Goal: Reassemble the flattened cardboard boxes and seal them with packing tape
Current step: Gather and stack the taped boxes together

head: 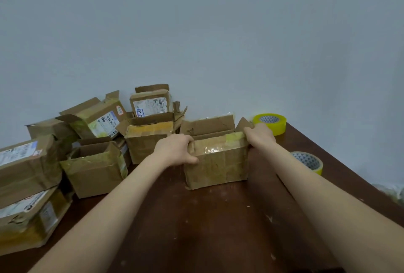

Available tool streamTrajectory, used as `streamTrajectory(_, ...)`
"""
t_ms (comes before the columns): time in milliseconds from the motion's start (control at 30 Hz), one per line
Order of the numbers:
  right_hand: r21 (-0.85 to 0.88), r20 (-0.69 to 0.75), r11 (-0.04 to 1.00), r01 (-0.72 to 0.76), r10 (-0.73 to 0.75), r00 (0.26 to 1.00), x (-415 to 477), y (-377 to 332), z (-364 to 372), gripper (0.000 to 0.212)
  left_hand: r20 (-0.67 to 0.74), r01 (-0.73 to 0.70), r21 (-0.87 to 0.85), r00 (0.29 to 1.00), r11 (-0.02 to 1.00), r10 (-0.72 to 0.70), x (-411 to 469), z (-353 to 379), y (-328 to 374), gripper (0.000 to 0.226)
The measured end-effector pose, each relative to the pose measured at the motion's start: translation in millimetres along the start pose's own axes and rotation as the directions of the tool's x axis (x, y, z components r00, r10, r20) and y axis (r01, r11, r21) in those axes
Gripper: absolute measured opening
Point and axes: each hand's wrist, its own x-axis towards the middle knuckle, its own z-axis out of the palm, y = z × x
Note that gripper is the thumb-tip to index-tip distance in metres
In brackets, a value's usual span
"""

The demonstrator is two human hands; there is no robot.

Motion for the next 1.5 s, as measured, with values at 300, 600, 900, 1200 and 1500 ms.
streamTrajectory(300, 0.224, -0.081, 0.974, -0.047, 0.066, 0.994, 27.5, 0.9, 2.8, 0.023, -0.521, -0.237, -0.149, 0.844, 0.96, 0.128, 7.3, 41.3, -0.5, 0.014)
streamTrajectory(600, -0.453, -0.101, 0.798, 0.398, -0.49, 0.866, 75.0, -0.8, 1.9, 0.054, -0.474, -0.166, -0.287, 0.88, 0.944, 0.011, 130.8, 55.2, 43.5, 0.013)
streamTrajectory(900, -0.749, 0.042, 0.578, 0.324, -0.447, 0.894, 117.6, 10.3, 40.0, 0.067, -0.355, -0.107, -0.403, 0.934, 0.909, -0.048, 212.2, 73.4, 68.1, 0.04)
streamTrajectory(1200, -0.479, -0.142, 0.712, 0.514, -0.64, 0.755, 100.3, -46.6, 76.9, 0.056, -0.651, -0.161, -0.185, 0.759, 0.969, 0.002, 162.3, 25.1, -4.3, 0.042)
streamTrajectory(1500, 0.264, 0.119, 0.889, 0.374, -0.414, 0.902, 86.2, -162.7, 165.8, 0.058, -0.468, 0.201, -0.656, 0.648, 0.727, -0.601, 145.3, -33.5, -141.5, 0.05)
